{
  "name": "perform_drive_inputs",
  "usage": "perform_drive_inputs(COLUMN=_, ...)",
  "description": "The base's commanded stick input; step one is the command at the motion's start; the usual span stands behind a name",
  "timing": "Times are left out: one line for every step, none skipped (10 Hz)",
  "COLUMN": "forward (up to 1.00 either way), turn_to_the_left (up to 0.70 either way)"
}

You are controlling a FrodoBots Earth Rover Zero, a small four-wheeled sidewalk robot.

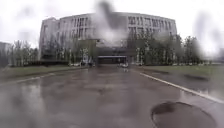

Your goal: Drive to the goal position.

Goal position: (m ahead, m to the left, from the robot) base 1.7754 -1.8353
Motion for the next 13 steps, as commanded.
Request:
perform_drive_inputs(forward=0.7, turn_to_the_left=0.0)
perform_drive_inputs(forward=0.7, turn_to_the_left=0.0)
perform_drive_inputs(forward=0.7, turn_to_the_left=0.0)
perform_drive_inputs(forward=0.7, turn_to_the_left=0.0)
perform_drive_inputs(forward=0.7, turn_to_the_left=0.0)
perform_drive_inputs(forward=0.7, turn_to_the_left=0.0)
perform_drive_inputs(forward=0.7, turn_to_the_left=0.0)
perform_drive_inputs(forward=0.7, turn_to_the_left=0.0)
perform_drive_inputs(forward=0.7, turn_to_the_left=0.0)
perform_drive_inputs(forward=0.7, turn_to_the_left=0.0)
perform_drive_inputs(forward=0.7, turn_to_the_left=0.0)
perform_drive_inputs(forward=0.7, turn_to_the_left=0.0)
perform_drive_inputs(forward=0.7, turn_to_the_left=0.0)
